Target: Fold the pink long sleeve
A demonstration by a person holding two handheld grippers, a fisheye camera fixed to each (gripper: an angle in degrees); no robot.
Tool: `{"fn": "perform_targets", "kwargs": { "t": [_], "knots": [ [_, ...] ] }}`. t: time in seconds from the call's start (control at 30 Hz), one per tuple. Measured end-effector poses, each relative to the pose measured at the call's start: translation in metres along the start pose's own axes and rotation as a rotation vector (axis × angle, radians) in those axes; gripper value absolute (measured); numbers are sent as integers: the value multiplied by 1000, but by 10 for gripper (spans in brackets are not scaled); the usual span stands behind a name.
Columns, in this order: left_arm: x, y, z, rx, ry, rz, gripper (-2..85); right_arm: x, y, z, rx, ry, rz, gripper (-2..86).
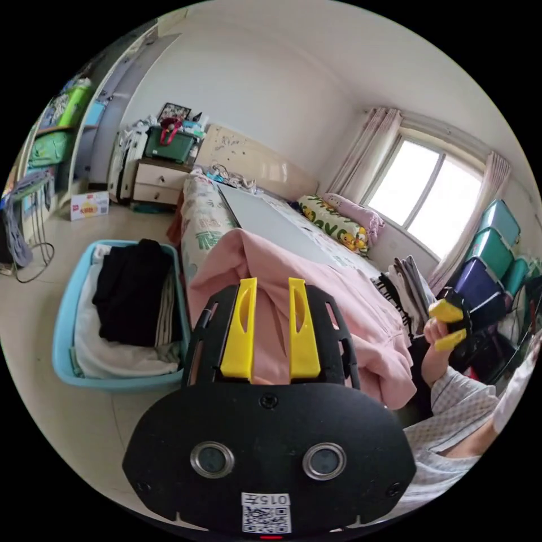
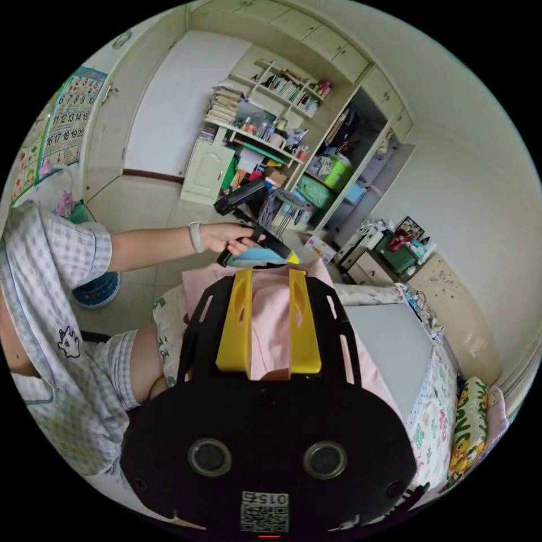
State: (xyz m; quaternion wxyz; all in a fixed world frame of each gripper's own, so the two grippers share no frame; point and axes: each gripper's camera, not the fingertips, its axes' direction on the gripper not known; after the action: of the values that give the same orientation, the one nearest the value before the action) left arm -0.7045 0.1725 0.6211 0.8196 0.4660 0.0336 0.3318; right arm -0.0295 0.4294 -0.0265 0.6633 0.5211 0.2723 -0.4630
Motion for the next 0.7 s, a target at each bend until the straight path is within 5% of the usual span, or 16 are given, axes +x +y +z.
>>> {"fn": "perform_targets", "kwargs": {
  "t": [0.23, 0.4, 0.53, 0.7],
  "knots": [
    [-88, 6, 77, -4, 152, -151, 128, -4, -19, 107, -364, 43, -13, 86],
    [-129, 15, 99, 55, 178, -229, 37, 5, -8, 86, -237, -75, 41, 0],
    [-118, 4, 111, 36, 102, -101, -1, 12, -5, 62, -118, -165, 47, -8],
    [-107, 8, 144, -101, -118, 18, 0, 4, 3, 117, -266, -180, 18, -4]
  ]
}}
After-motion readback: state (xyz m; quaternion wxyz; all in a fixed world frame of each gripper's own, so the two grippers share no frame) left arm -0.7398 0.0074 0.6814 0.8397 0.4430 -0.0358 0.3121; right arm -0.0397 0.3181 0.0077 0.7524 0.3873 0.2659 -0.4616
